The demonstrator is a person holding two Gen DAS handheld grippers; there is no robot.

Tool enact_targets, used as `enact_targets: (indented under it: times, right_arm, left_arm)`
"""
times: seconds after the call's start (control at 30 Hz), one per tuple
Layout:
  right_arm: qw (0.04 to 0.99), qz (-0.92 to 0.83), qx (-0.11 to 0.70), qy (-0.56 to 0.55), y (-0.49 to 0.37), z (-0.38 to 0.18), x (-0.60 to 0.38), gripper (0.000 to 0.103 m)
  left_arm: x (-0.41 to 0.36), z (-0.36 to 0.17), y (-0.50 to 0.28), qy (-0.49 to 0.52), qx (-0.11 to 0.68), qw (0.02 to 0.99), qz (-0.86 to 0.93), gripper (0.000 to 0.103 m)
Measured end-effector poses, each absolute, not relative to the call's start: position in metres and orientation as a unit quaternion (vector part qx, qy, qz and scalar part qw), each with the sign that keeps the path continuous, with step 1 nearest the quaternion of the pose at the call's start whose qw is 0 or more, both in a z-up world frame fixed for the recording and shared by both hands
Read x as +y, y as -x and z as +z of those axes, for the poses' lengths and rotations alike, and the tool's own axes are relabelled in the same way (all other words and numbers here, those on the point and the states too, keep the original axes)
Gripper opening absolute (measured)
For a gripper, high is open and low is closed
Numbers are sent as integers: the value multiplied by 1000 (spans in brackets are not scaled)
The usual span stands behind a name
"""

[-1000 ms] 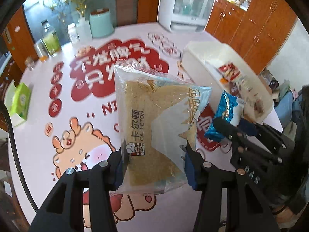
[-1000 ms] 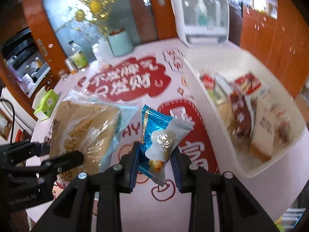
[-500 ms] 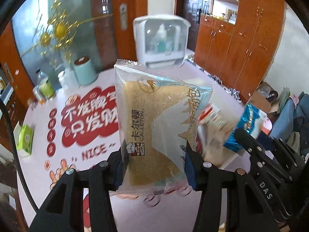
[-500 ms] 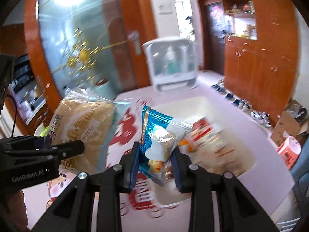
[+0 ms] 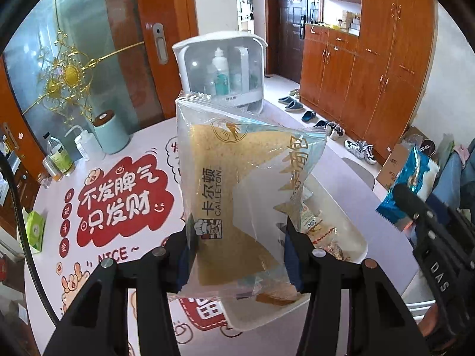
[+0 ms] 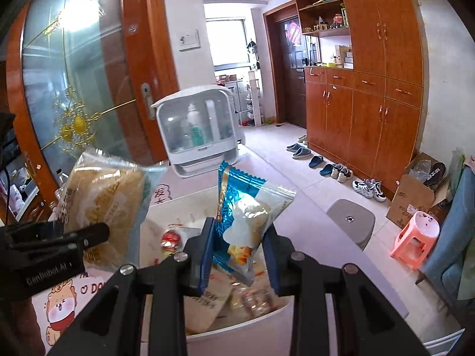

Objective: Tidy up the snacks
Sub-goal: 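Carry both snacks over the white bin and open both tools to drop them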

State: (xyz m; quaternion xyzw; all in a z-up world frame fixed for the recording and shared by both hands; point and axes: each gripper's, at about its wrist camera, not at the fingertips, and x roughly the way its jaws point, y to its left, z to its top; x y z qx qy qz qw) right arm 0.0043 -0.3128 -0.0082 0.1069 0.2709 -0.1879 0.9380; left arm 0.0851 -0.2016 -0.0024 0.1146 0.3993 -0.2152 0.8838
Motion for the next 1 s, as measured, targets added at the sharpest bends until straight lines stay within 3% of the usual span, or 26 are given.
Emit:
enact_targets:
  times: [0.43, 0.87, 0.9, 0.97, 1.0]
  right_arm:
    - [940, -154, 296, -75, -31, -13, -336, 31]
    - [942, -112, 313, -48, -86, -9, -328, 32]
    - [942, -107, 315, -48, -89, -8, -327, 33]
    - [940, -91, 325, -46, -99, -10, -323, 42]
    - [939, -88, 328, -44, -102, -11, -321, 52]
  left_arm:
    - [-210, -37, -103, -114, 427, 882, -163, 50]
    - [-210, -27, -135, -104, 401, 899, -142, 54]
    - [-210, -27, -137, -104, 400, 900, -142, 60]
    - [-209, -25, -140, -108, 391, 904, -136, 85]
    - [-208, -24, -140, -111, 386, 906, -134, 97]
